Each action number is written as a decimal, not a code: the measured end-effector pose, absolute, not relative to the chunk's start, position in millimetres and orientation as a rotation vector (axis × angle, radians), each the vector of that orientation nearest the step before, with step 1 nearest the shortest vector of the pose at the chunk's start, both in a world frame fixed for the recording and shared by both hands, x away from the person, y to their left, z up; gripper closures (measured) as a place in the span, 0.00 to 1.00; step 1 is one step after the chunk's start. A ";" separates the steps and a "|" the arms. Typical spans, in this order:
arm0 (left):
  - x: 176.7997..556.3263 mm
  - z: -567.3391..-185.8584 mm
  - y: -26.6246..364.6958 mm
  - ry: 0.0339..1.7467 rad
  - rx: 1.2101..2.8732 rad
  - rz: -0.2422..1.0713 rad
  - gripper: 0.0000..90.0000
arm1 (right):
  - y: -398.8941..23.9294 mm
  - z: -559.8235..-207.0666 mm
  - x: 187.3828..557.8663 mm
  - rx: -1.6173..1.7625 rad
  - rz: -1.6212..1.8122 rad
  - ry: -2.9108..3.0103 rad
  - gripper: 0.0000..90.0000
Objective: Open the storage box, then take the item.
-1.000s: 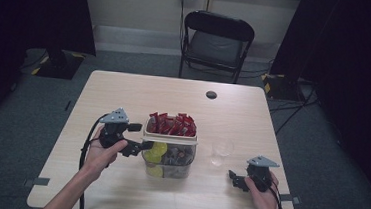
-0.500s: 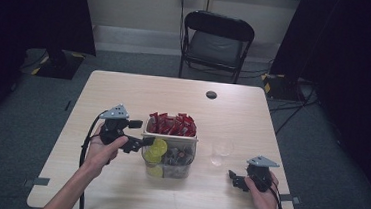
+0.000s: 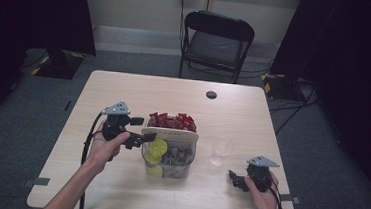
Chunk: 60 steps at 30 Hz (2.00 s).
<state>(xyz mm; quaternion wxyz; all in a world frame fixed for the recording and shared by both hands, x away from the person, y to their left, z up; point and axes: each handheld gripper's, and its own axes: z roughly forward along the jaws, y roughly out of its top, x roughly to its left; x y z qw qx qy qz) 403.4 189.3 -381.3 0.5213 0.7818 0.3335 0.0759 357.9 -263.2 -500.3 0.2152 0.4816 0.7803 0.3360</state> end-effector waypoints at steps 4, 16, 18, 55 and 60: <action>405.1 -382.3 188.6 0.803 1.871 0.182 0.17 | -263.1 -500.3 357.9 1.335 0.932 2.163 0.13; 416.8 -387.7 194.3 0.844 1.862 0.194 0.17 | -263.1 -500.3 357.8 1.335 0.931 2.164 0.13; 417.3 -386.4 193.2 0.847 1.855 0.202 0.17 | -263.2 -500.3 357.5 1.336 0.931 2.162 0.13; 424.5 -382.9 190.8 0.854 1.866 0.178 0.14 | -261.6 -486.7 345.4 1.267 1.027 2.209 0.18; 425.8 -384.2 189.0 0.862 1.878 0.185 0.11 | -260.2 -479.0 343.6 1.264 1.082 2.226 0.22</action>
